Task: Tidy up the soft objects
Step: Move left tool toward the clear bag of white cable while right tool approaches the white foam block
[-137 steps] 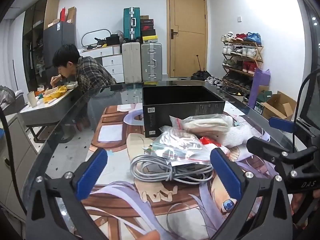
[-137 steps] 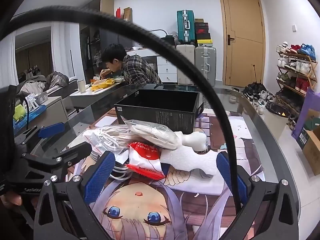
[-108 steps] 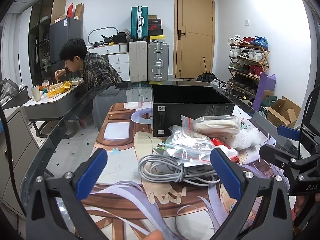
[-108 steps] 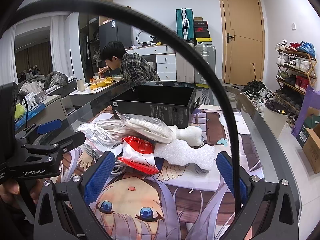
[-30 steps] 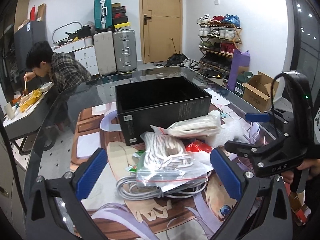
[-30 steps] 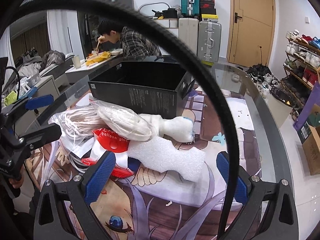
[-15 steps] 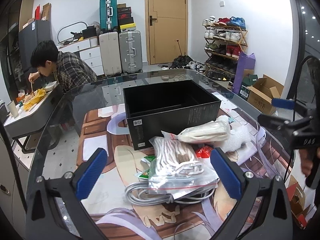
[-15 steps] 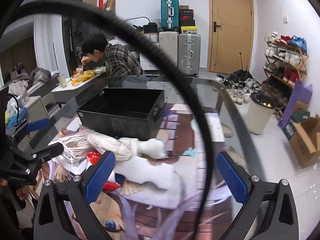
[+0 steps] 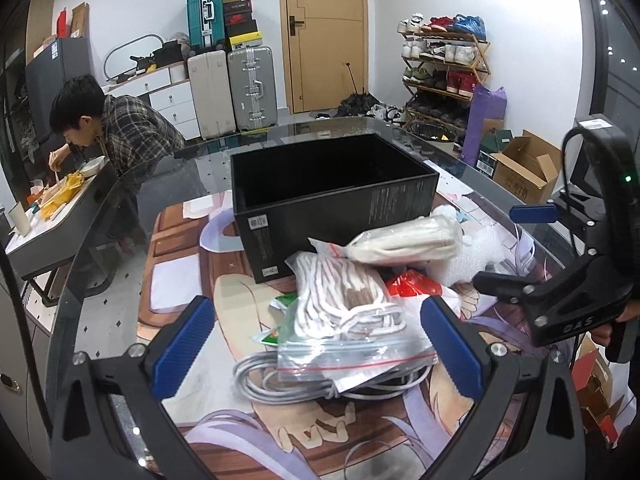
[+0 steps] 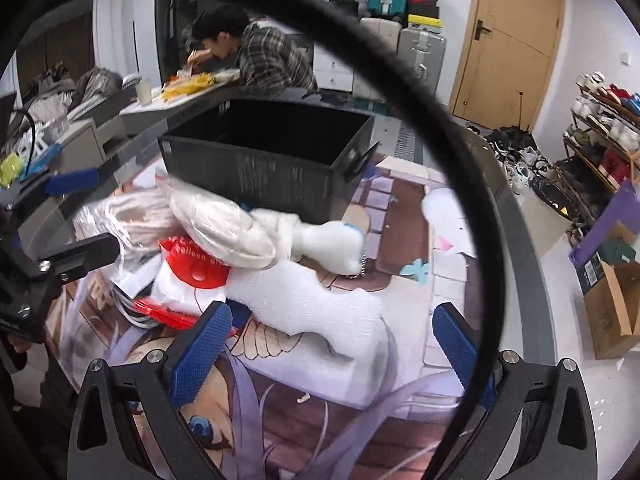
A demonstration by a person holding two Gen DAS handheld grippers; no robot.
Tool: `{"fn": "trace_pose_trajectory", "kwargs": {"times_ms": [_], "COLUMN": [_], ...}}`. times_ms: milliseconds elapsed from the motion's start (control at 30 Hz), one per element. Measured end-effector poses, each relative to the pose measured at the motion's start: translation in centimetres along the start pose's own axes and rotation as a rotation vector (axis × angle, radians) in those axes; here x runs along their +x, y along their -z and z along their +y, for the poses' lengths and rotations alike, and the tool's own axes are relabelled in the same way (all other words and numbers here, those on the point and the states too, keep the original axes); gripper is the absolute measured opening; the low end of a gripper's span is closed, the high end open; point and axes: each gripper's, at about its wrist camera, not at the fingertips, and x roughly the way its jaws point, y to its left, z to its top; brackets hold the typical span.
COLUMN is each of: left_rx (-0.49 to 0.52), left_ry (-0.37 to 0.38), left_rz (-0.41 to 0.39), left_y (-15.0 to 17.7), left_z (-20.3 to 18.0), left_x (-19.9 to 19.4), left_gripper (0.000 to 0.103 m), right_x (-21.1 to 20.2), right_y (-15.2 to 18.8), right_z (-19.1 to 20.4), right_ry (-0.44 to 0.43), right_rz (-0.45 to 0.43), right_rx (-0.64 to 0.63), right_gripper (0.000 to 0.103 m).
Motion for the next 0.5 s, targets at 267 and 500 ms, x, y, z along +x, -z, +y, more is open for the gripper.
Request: {"fn": "trace_pose_trajectory", "kwargs": {"times_ms": [267, 500], "left_rx": [-0.023, -0.059], "left_ry": [0.029, 0.083], "left_rz": [0.035, 0.077], "left_y": [-0.2, -0.4], "left_z": [0.1, 0.4], "left_x": [1.4, 2.4], "left_gripper": [0.103, 0.093], "right_x": [1.7, 2.8], "right_y": [-0.1, -0.4], "right_z": [0.8, 1.2], "right_ry": [0.019, 0.003], "right_rz": [0.040, 0.054], "right_rx": [-0.066, -0.104], "right_gripper": [0.094, 0.080]}}
